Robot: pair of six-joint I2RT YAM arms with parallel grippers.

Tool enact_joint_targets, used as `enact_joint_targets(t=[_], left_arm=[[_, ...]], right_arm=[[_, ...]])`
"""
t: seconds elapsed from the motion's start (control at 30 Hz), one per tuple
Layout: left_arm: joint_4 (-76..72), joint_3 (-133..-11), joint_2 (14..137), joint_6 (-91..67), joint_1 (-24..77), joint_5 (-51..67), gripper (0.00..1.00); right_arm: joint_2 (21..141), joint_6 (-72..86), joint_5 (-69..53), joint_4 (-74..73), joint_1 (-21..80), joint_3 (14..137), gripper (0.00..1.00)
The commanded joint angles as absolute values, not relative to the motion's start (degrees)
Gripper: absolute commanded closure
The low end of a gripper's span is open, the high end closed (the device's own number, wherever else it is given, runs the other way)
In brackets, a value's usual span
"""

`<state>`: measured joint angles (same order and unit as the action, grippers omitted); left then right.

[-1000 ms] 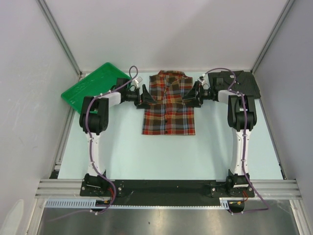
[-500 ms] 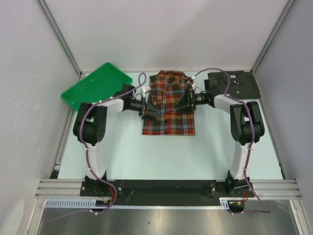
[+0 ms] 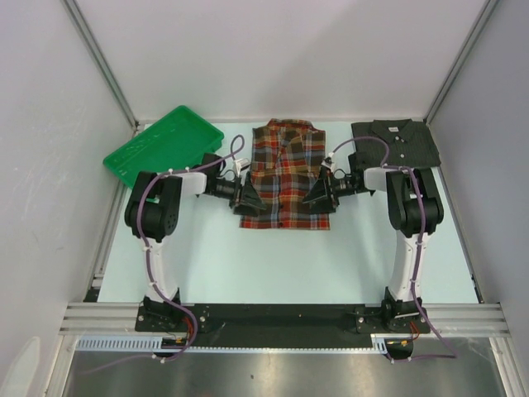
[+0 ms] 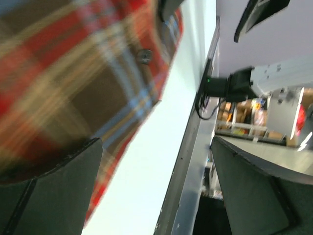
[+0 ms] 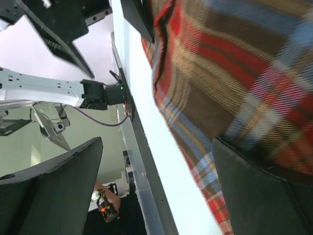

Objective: Fold and stack the long sleeve shirts
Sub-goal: Fold the shirt

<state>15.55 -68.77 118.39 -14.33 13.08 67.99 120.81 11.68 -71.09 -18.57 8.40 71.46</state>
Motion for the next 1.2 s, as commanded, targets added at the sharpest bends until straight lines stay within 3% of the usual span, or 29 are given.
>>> enact_joint_targets(t=[0.0,0.17,0.5,0.7,0.9,1.17], left_arm=[[17.8,-72.4,112.5,-9.2,21.1,71.4,0.01],[10.8,-75.1,112.7,-14.9,29.4,70.1,0.01],[0.4,-73.7,126.1,-25.8,31.1,60.8,0.01],[2.6,-76.7,117.4,-21.0,31.0,61.8,0.01],[-3.1,-83.3,117.2,-29.6,27.2,58.2,0.01],[-4.6,-95.9,132.5,-34.3,25.6,51.1,0.0]], right_arm=[[113.5,8.6,-69.7,-23.2,9.3,71.9,0.0],[108.5,3.8,-68.4,-28.6,4.7,70.5,0.0],[105.6,0.2,-67.6,-35.8,-1.8,69.8,0.0],[103.7,0.4,-69.5,-37.4,-1.1,70.2,0.0],[102.7,11.9,-71.0,-22.9,3.7,65.6,0.0],[107.2,17.0,-69.9,-14.8,4.7,64.3,0.0]])
